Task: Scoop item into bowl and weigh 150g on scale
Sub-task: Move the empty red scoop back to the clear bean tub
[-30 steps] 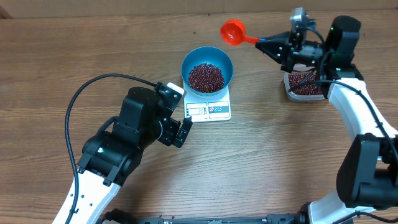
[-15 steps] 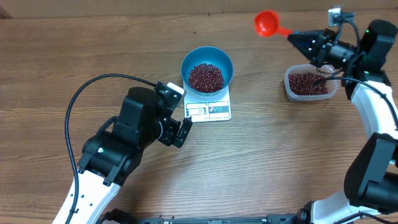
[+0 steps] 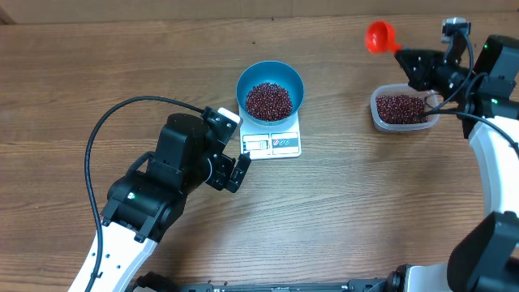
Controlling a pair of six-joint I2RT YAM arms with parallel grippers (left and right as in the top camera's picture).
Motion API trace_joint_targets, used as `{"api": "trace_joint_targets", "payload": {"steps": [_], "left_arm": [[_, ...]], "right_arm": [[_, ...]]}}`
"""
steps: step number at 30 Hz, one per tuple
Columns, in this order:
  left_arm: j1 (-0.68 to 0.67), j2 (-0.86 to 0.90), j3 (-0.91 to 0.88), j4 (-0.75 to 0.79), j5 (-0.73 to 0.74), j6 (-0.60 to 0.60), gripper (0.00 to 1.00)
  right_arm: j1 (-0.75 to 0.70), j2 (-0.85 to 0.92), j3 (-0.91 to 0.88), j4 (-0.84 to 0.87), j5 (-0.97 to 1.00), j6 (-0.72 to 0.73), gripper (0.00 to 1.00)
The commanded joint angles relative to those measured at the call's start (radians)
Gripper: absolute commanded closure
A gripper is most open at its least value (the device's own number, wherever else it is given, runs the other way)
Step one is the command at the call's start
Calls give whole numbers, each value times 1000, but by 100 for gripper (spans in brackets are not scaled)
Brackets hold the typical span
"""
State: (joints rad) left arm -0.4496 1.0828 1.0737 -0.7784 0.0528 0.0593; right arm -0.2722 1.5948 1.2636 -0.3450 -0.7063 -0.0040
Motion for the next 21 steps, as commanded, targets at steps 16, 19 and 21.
{"api": "trace_joint_targets", "payload": {"steps": [16,19,21], "left_arm": [[4,-11,8,4,11,16,0],[4,-11,8,4,11,16,0],[4,-11,8,4,11,16,0]], "right_arm": [[3,-109,-1,-357,555,-215,96],[3,-103,-1,-379,567,-219,96],[3,-89,-2,-388,564,-239,96]]}}
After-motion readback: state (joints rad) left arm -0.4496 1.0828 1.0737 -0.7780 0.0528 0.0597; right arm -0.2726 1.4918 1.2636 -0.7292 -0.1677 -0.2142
